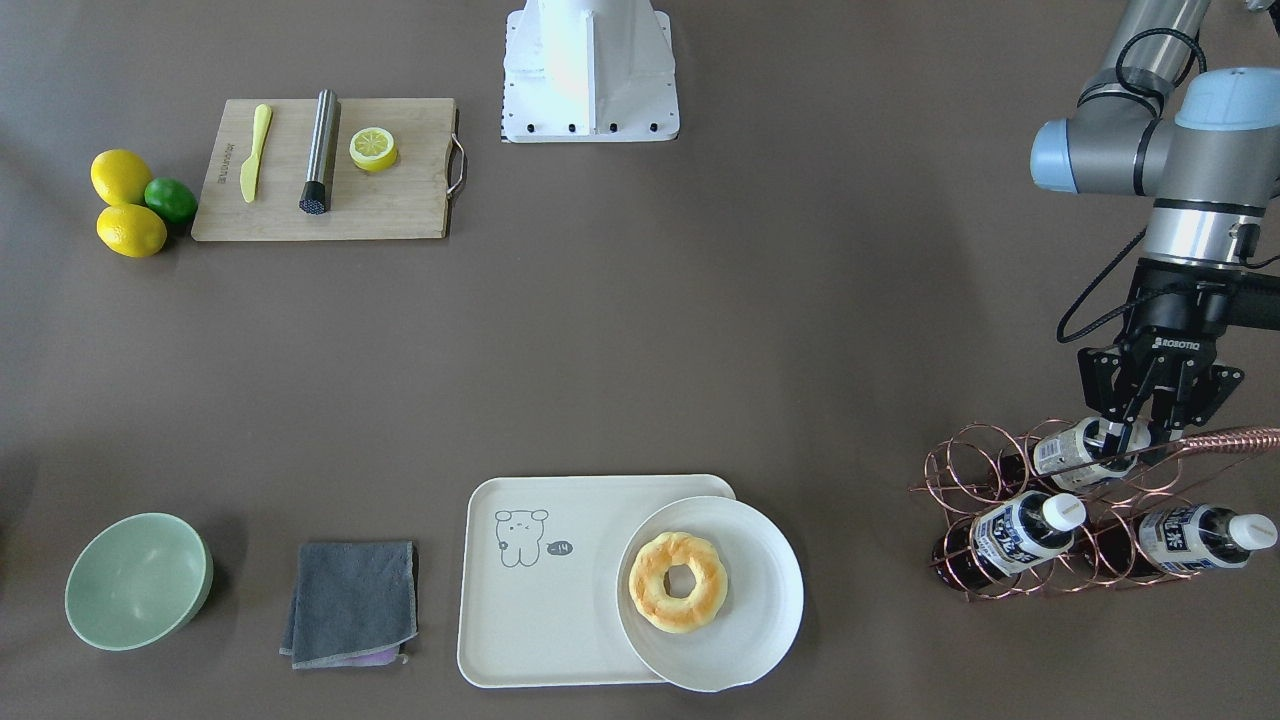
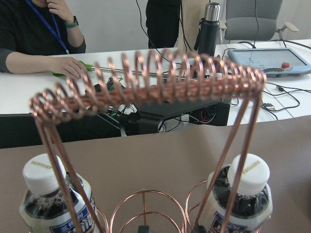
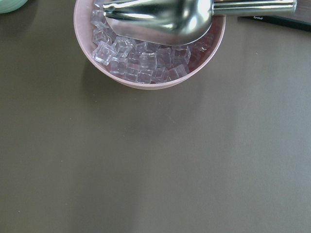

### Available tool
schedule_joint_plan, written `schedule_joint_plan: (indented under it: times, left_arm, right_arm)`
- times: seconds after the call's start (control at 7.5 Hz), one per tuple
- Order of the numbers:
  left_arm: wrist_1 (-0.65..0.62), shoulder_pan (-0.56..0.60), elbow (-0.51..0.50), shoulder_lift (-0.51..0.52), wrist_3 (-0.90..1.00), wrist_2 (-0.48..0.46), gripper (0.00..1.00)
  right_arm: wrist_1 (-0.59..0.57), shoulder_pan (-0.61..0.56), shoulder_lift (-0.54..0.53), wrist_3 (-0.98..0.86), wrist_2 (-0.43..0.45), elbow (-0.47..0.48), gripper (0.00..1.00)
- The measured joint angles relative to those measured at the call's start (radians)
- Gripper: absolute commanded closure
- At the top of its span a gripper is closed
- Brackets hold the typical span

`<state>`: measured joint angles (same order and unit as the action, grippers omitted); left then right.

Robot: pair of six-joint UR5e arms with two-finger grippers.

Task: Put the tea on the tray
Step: 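Reach the left gripper down into the copper rack around a tea bottle, then grasp the dark tea bottle with the left gripper and lift it out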

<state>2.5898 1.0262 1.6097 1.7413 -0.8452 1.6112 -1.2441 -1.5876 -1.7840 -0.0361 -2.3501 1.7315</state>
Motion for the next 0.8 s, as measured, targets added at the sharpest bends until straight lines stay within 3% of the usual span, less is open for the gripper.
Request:
schedule_joint_plan:
  times: [0.4,0.8]
  left_arm:
    - [-0.028,0.090,0.063,0.002,0.001,0.088,1.00]
    - [-0.160,0.167,0.238,-0.007,0.003,0.156,1.00]
  right_arm:
    - [0.000,0.000,0.000,0.000,0.000,-0.001,0.00]
    - [-0.001,0.000,0.000,-0.001,0.000,-0.001,0.00]
